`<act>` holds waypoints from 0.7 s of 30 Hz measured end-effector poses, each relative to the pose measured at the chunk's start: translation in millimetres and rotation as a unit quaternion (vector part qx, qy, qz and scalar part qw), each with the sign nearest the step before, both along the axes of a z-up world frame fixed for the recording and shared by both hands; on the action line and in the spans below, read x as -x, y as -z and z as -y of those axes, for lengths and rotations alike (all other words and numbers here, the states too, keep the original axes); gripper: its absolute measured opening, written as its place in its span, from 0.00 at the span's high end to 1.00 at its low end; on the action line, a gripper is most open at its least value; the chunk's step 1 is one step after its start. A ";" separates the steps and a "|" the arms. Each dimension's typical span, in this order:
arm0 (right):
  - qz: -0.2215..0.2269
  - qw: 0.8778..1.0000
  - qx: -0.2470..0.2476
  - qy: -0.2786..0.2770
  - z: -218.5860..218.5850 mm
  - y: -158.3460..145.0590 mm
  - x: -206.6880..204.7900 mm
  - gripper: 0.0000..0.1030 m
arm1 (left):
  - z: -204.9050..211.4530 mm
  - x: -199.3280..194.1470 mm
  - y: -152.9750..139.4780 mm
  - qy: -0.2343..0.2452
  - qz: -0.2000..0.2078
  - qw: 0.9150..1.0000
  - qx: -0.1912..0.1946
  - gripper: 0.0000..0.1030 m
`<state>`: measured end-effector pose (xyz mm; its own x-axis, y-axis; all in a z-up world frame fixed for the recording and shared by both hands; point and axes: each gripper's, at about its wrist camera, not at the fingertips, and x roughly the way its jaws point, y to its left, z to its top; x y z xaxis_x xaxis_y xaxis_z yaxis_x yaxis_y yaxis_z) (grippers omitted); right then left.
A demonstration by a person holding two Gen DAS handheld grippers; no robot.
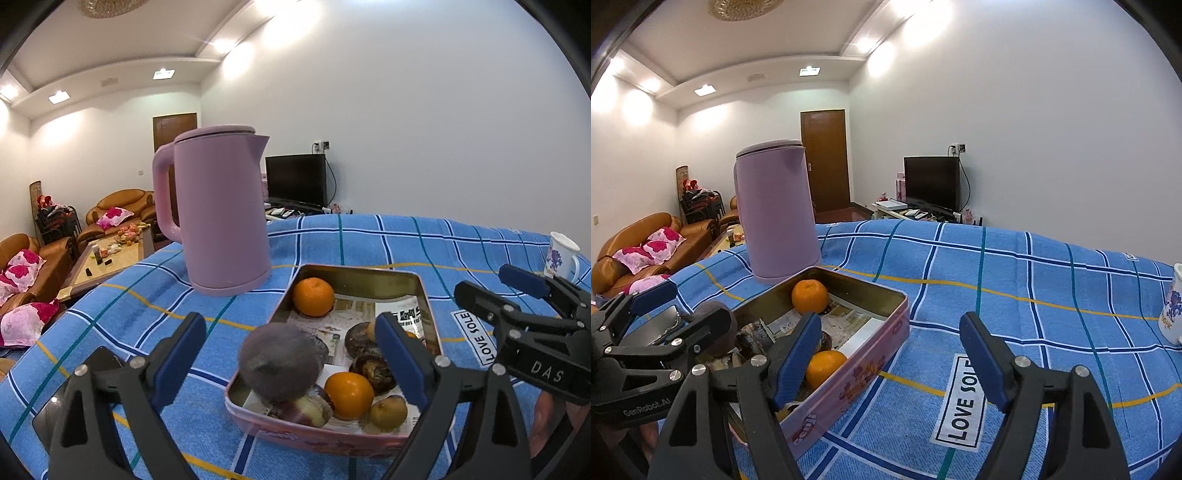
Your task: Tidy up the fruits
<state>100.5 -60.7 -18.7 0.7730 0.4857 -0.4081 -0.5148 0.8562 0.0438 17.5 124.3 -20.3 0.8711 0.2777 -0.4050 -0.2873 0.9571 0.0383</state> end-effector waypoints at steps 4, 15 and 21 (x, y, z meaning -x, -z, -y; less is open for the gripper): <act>-0.001 1.000 0.000 0.000 0.1 0.2 0.2 0.24 | 1.1 -0.3 -0.5 0.000 0.000 1.000 -0.002 0.07; -0.001 1.000 -0.001 0.001 -0.4 0.3 -0.8 0.23 | 2.6 -0.2 -1.0 -0.001 0.000 1.000 -0.003 0.03; -0.001 1.000 -0.001 0.001 -0.1 0.3 -0.6 0.23 | 3.8 1.6 -2.0 -0.001 0.003 1.000 -0.007 0.01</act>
<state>101.1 -60.6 -19.0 0.7730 0.4847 -0.4093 -0.5129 0.8572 0.0465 15.8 120.5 -18.3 0.8726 0.2854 -0.3963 -0.2901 0.9557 0.0495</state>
